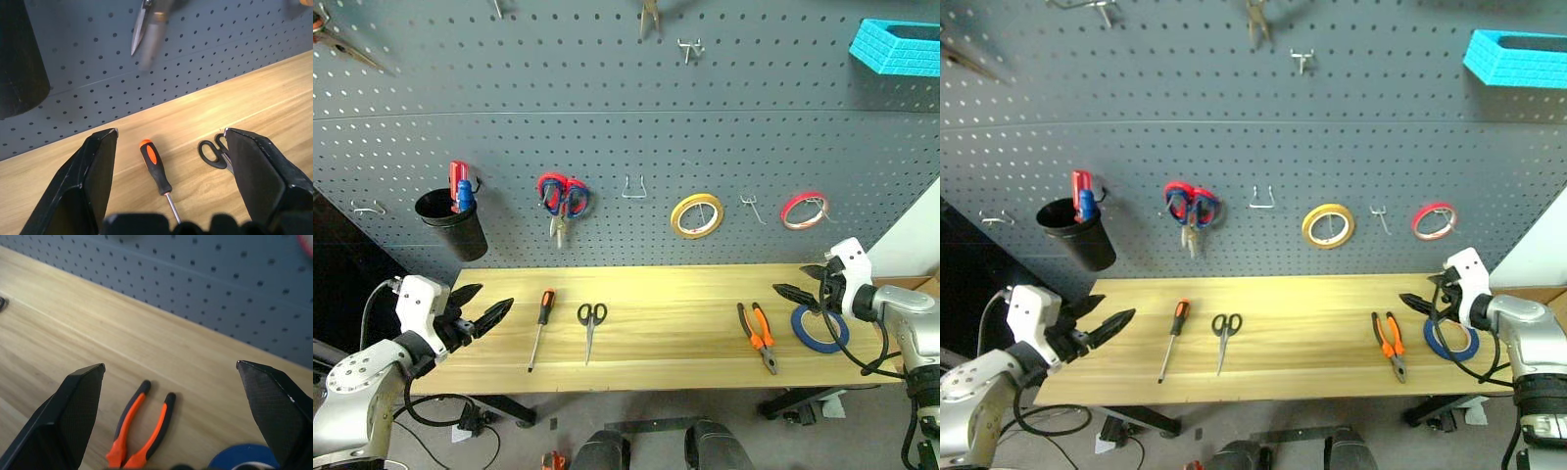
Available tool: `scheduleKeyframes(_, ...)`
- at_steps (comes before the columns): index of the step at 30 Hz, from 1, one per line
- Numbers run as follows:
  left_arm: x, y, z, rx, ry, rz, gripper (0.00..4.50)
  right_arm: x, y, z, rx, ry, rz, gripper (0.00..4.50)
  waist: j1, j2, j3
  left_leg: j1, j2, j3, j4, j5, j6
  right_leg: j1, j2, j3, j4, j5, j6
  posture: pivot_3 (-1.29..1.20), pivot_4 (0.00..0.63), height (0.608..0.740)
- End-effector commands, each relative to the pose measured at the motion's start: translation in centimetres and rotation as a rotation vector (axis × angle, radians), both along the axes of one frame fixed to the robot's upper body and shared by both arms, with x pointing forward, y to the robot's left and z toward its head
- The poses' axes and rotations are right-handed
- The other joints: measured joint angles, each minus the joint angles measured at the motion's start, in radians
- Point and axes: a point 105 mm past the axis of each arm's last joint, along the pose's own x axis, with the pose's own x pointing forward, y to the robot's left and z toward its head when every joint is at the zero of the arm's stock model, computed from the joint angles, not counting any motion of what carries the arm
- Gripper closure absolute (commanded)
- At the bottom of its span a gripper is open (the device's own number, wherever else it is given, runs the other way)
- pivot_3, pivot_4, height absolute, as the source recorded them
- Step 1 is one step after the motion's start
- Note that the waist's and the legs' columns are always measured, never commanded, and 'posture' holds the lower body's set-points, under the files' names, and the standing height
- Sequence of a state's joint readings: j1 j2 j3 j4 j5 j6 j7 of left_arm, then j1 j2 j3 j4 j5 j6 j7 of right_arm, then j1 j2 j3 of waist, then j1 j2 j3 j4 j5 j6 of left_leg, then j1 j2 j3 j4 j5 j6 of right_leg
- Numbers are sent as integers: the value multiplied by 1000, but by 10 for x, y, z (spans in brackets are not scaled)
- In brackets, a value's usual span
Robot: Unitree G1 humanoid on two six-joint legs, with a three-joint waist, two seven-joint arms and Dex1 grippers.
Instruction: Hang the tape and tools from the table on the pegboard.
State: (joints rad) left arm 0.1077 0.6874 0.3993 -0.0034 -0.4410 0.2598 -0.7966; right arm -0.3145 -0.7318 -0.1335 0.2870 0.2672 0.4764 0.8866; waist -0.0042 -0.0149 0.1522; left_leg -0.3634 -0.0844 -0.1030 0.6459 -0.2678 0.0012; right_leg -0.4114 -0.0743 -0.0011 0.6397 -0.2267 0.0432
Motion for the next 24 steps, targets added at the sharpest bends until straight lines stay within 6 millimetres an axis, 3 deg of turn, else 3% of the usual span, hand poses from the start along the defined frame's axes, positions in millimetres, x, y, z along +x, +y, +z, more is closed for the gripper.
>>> scheduleKeyframes(1, -2, 2, 15, 18, -41, -2, 779, -3, -1, 9, 3, -25, 12, 0, 1, -1, 5, 0, 0, 0, 0, 0, 0, 0, 0, 0, 0, 0, 0, -12, 160, 740)
scheduleKeyframes(5, -6, -5, 11, 5, -4, -38, 779, -10, -2, 4, 7, 8, -8, 0, 2, -1, 21, -2, 2, -1, 0, -1, -1, 0, 0, -3, -4, 0, 0, -19, 185, 740)
scheduleKeyframes(9, -8, -34, 4, -18, 42, -167, 779, -16, -8, -4, -31, 56, -61, 0, 1, -1, 40, -4, 4, -2, 0, -2, -1, 0, 1, -4, -6, 1, -1, -44, 219, 740)
scheduleKeyframes(13, -4, -84, -13, -43, 83, -311, 779, -22, -15, -16, -65, 113, -121, 0, 1, 1, 61, -6, 4, -3, 0, -2, -1, 0, 1, -7, -11, 3, -5, -76, 249, 740)
scheduleKeyframes(16, -2, -132, -31, -25, 87, -416, 779, -24, -18, -22, -58, 133, -160, 0, 1, 2, 70, -11, 4, -3, 0, -2, 0, -3, 1, -7, -12, 5, -7, -99, 266, 740)
scheduleKeyframes(19, 1, -183, -39, -80, 79, -523, 779, -23, -27, -31, -80, 155, -232, 0, -6, 0, 81, -18, 4, -3, 1, -2, 0, -10, 2, -7, -11, 7, -8, -113, 283, 740)
scheduleKeyframes(24, 0, -241, -45, -99, 78, -674, 779, -18, -41, -43, -102, 186, -364, 0, -22, -1, 96, -19, 5, -3, 1, -2, 0, -10, 2, -8, -11, 8, -9, -130, 305, 740)
